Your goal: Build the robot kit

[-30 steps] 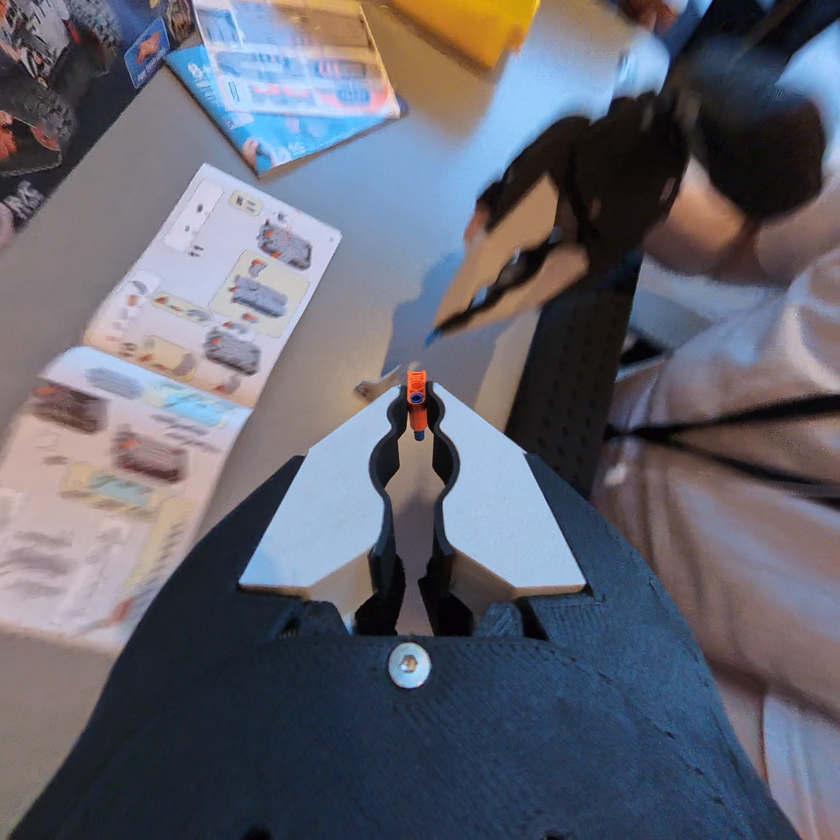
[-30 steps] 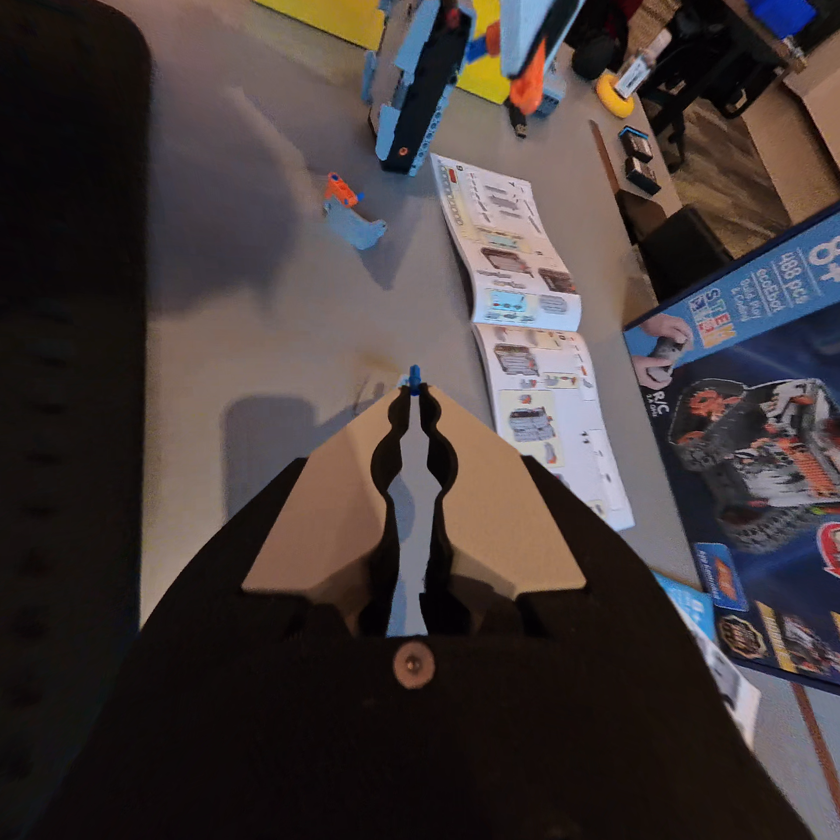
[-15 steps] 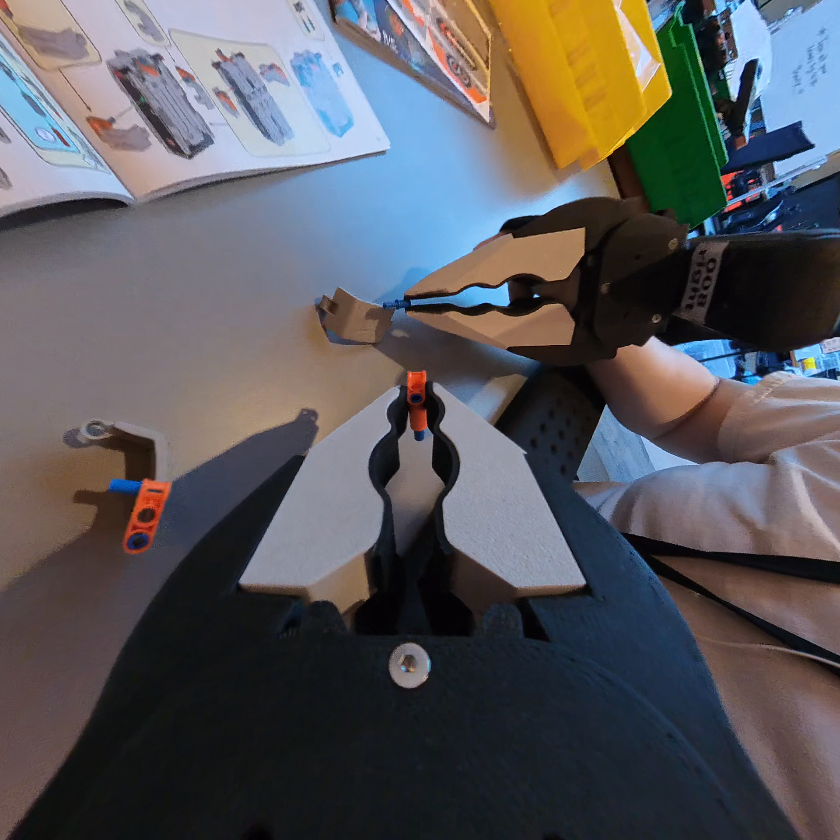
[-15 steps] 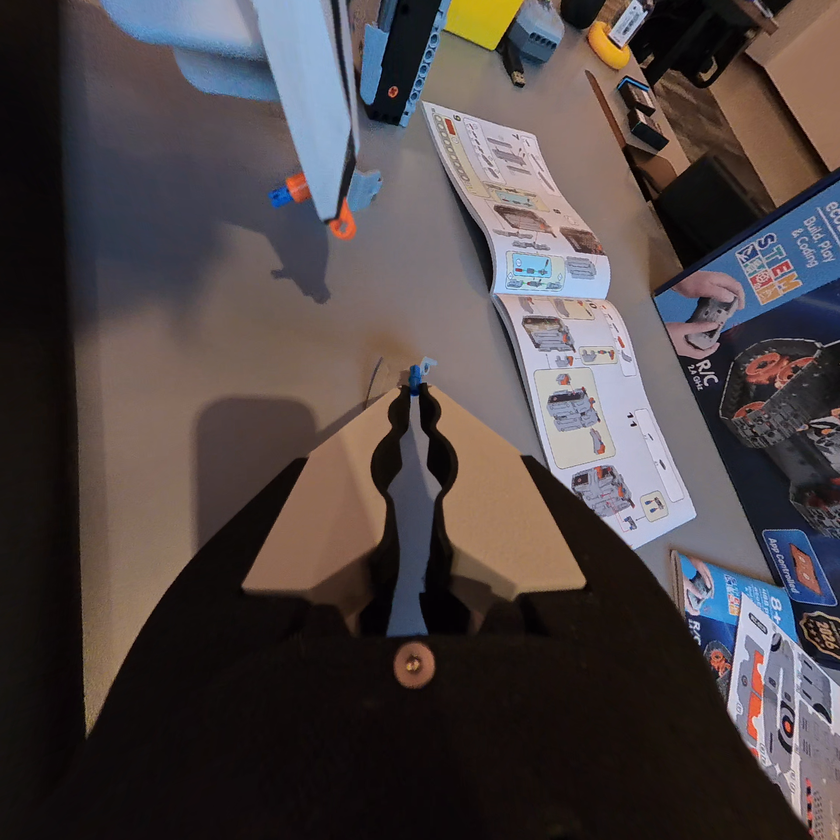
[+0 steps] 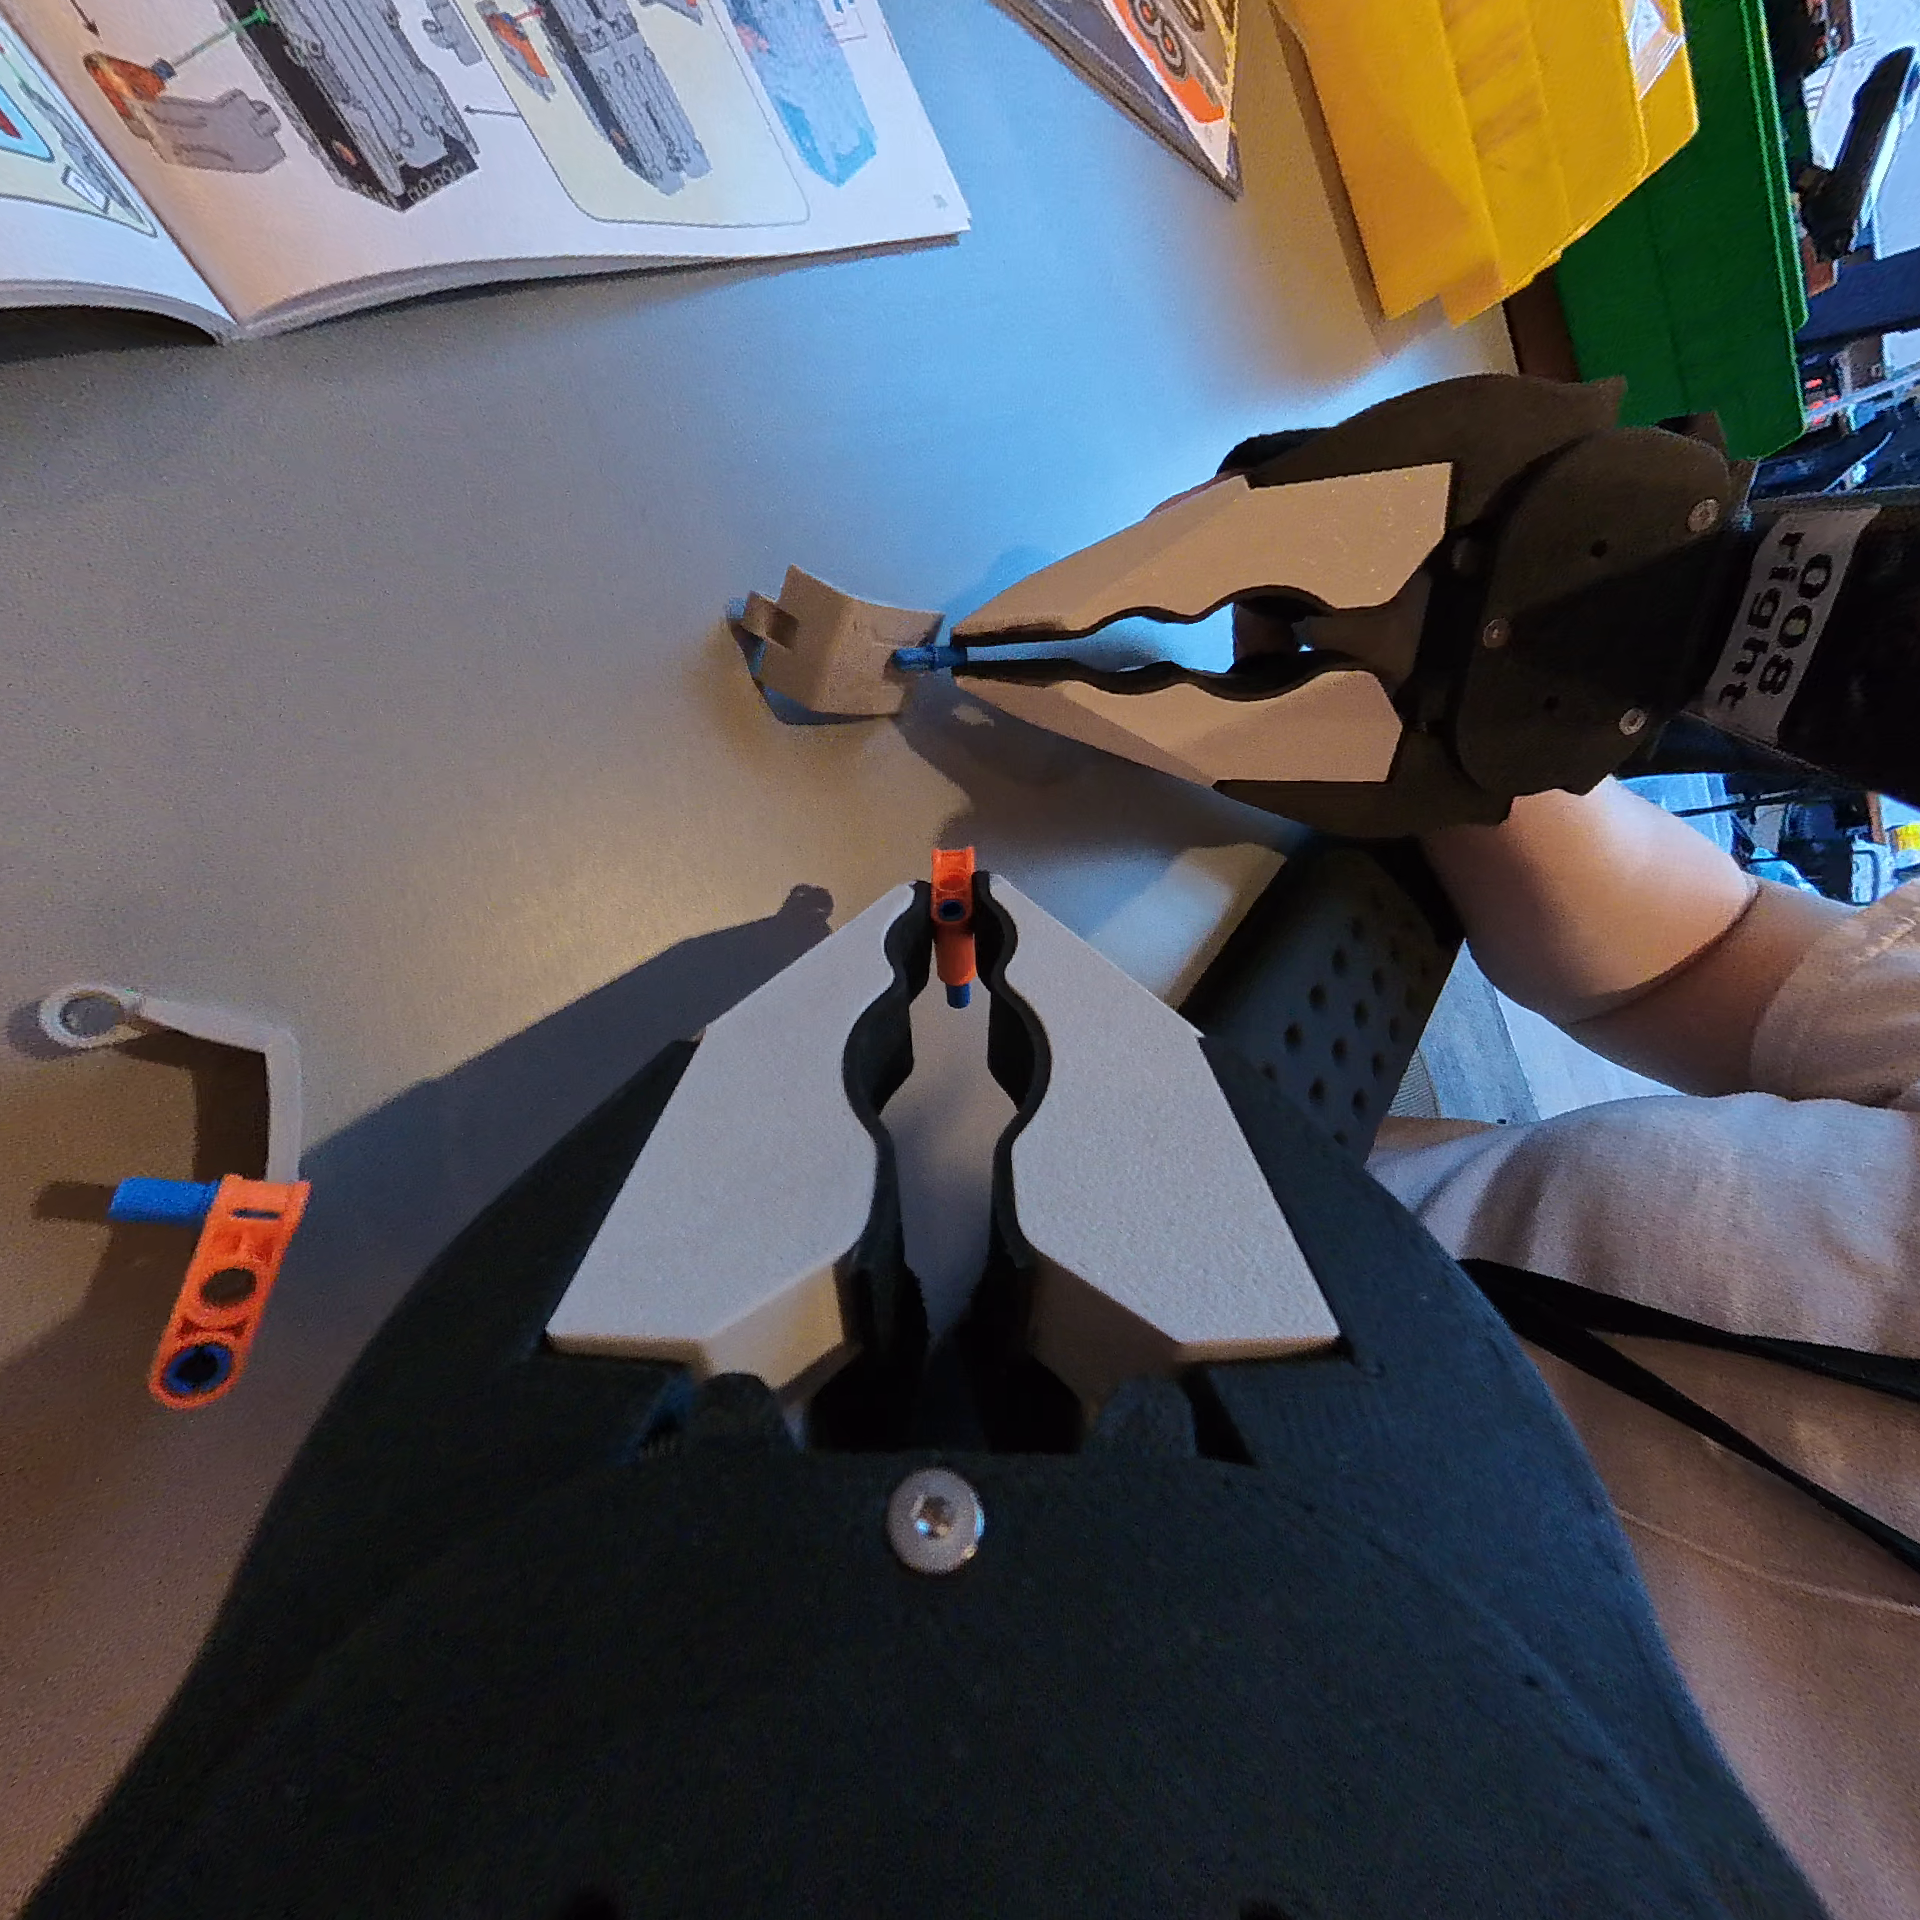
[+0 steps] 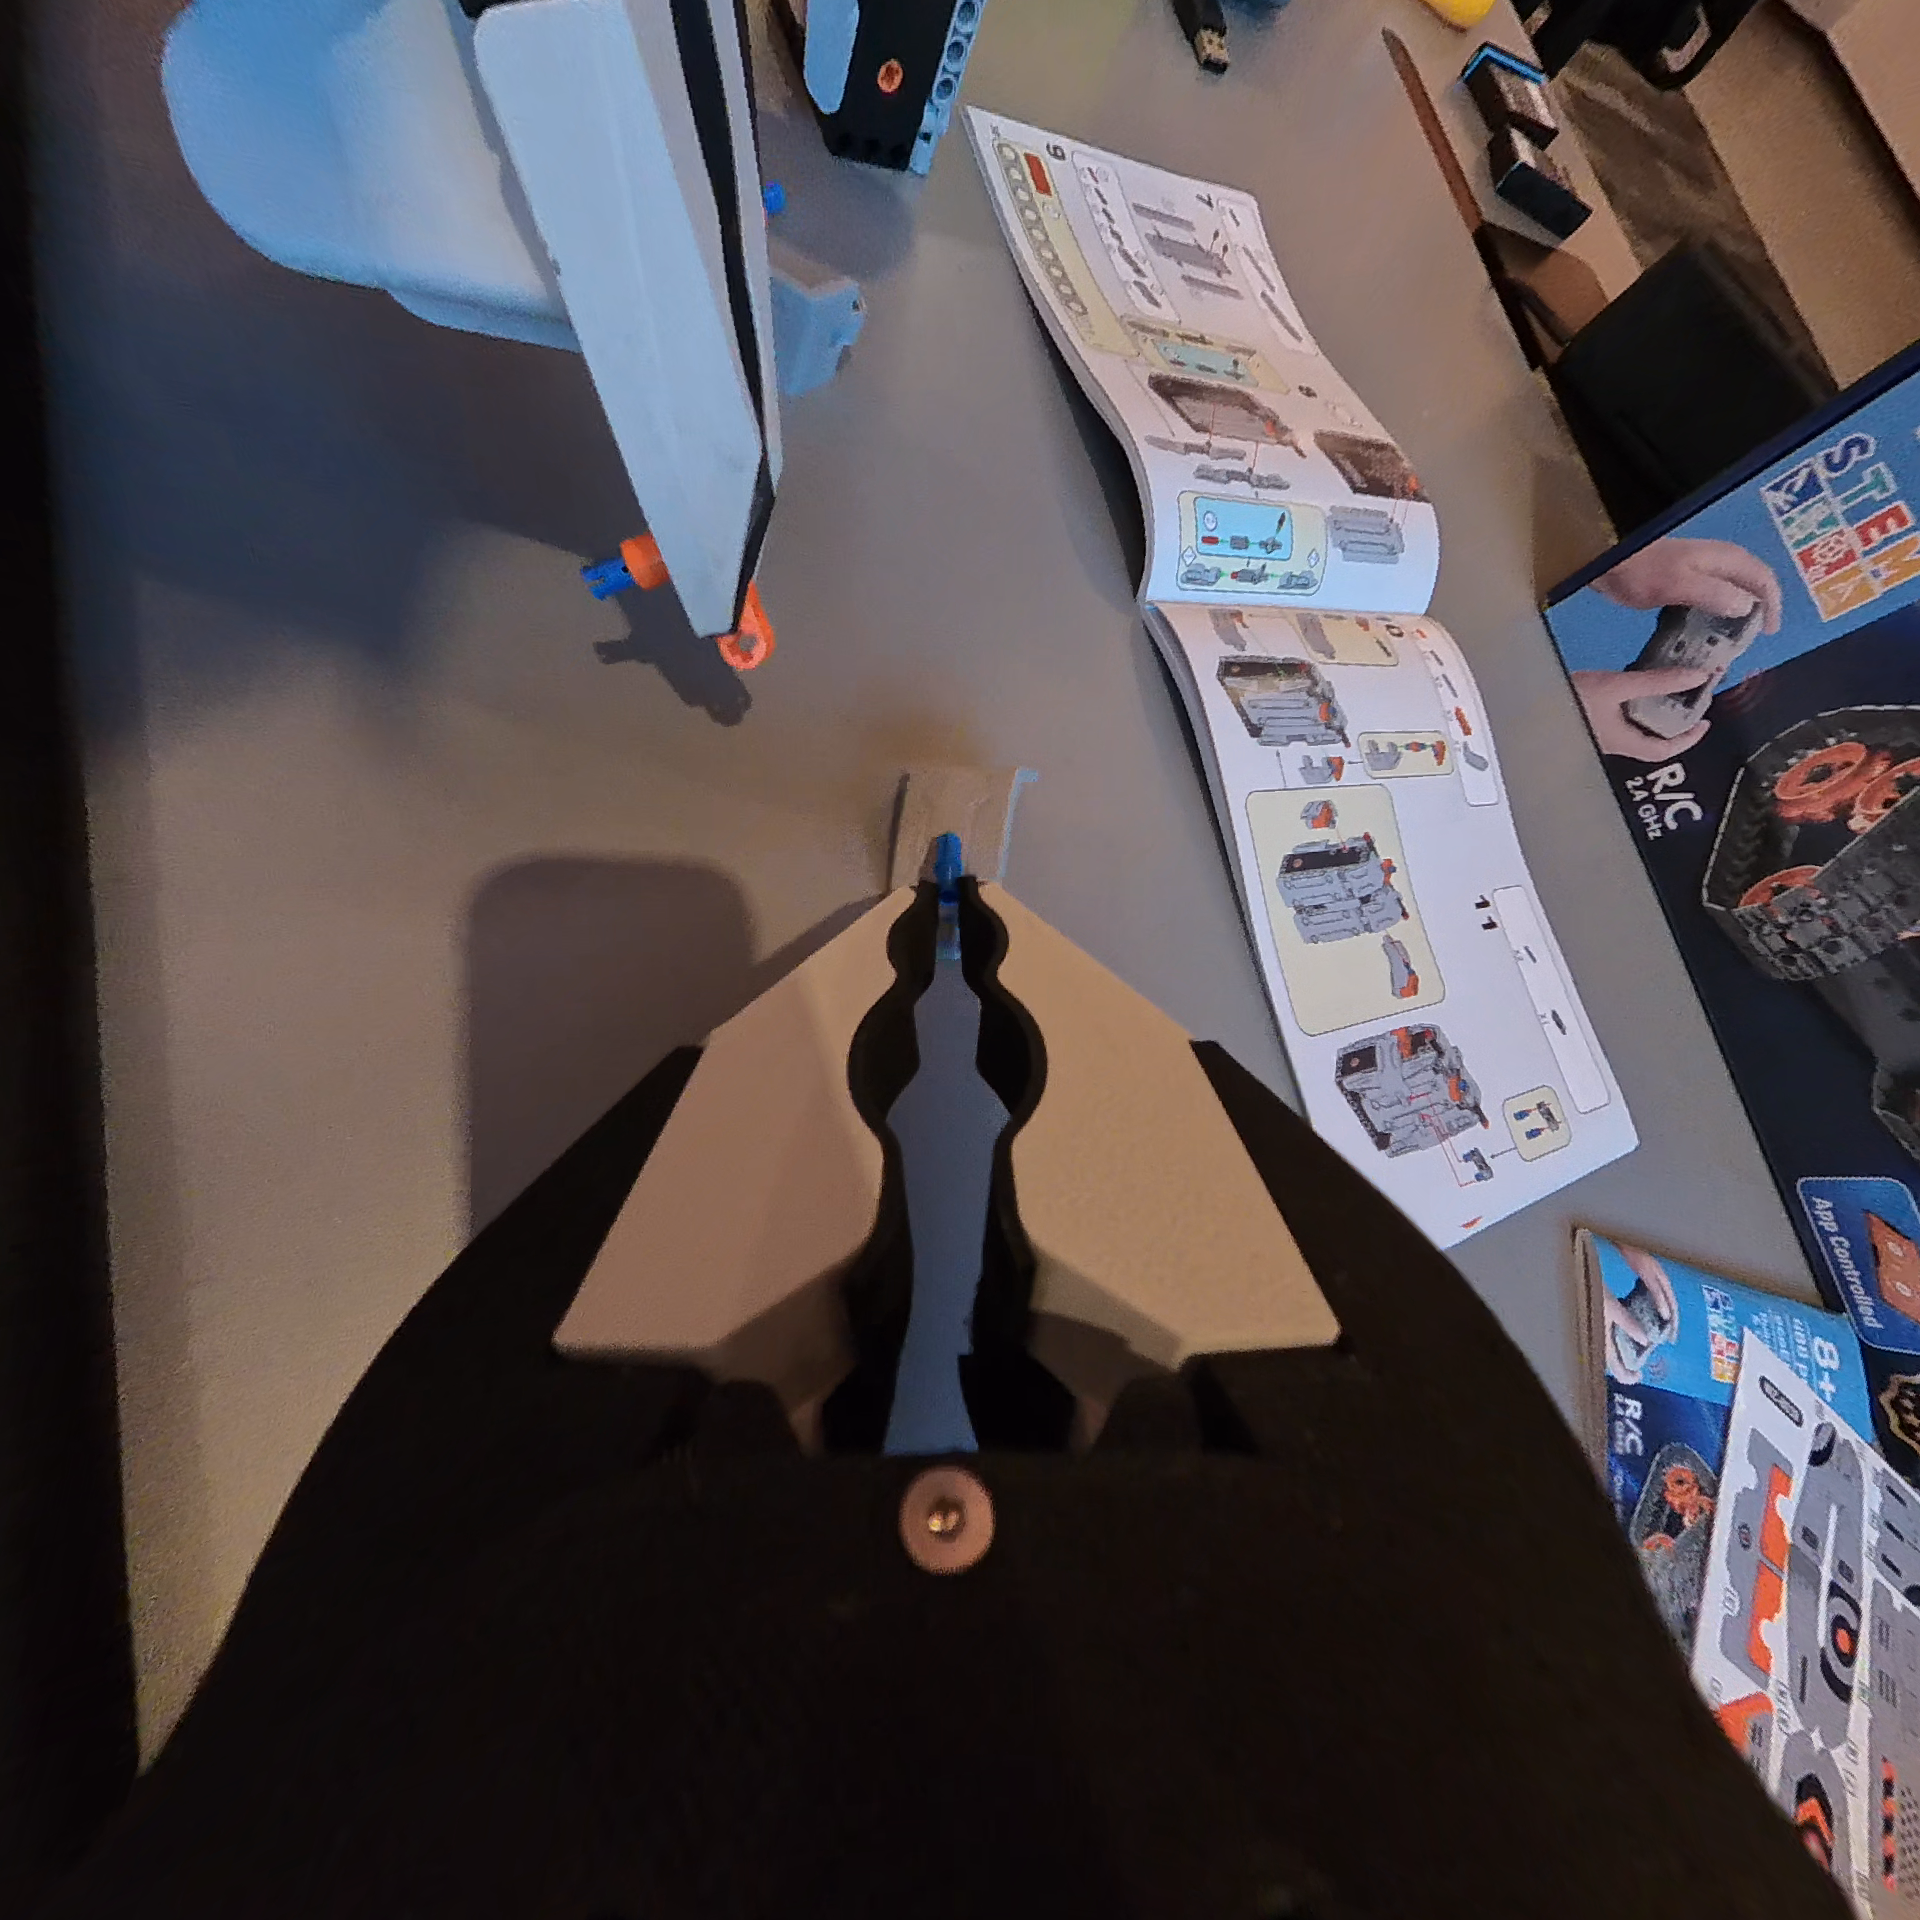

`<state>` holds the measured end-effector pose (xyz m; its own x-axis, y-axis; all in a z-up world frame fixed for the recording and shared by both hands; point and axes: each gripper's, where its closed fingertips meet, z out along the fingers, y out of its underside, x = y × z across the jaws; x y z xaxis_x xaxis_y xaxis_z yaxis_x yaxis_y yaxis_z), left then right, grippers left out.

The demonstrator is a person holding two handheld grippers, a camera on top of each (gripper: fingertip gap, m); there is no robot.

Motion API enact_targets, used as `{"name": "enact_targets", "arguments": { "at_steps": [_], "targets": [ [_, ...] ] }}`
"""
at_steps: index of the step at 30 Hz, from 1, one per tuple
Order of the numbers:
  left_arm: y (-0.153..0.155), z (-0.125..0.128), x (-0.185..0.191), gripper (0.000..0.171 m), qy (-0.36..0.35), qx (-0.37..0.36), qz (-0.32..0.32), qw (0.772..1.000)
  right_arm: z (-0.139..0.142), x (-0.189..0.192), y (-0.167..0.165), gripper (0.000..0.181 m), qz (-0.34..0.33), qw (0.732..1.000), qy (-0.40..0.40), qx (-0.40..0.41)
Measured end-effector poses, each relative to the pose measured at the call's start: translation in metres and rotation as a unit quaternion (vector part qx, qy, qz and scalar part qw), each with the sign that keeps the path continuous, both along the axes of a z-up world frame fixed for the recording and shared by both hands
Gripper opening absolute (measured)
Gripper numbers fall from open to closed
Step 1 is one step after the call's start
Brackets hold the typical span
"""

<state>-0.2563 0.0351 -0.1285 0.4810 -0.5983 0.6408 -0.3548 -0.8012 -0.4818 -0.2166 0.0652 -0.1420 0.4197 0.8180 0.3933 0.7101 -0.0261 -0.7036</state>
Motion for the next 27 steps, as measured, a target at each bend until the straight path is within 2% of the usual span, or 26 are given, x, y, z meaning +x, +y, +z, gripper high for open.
{"name": "enact_targets", "arguments": {
  "at_steps": [7, 21, 27],
  "targets": [
    [0.008, -0.010, 0.007, 0.006, 0.010, -0.002, 0.009, 1.000, 0.013, 0.000, 0.009, 0.003, -0.009, 0.999, 0.030, 0.007],
    [0.019, -0.017, 0.011, 0.005, 0.002, -0.012, 0.038, 0.999, 0.003, 0.003, 0.013, 0.003, -0.018, 1.000, 0.006, 0.006],
    [0.021, -0.022, 0.009, 0.006, 0.009, -0.019, 0.047, 0.999, 0.020, -0.004, 0.009, 0.003, -0.010, 0.999, 0.028, 0.042]
  ]
}}
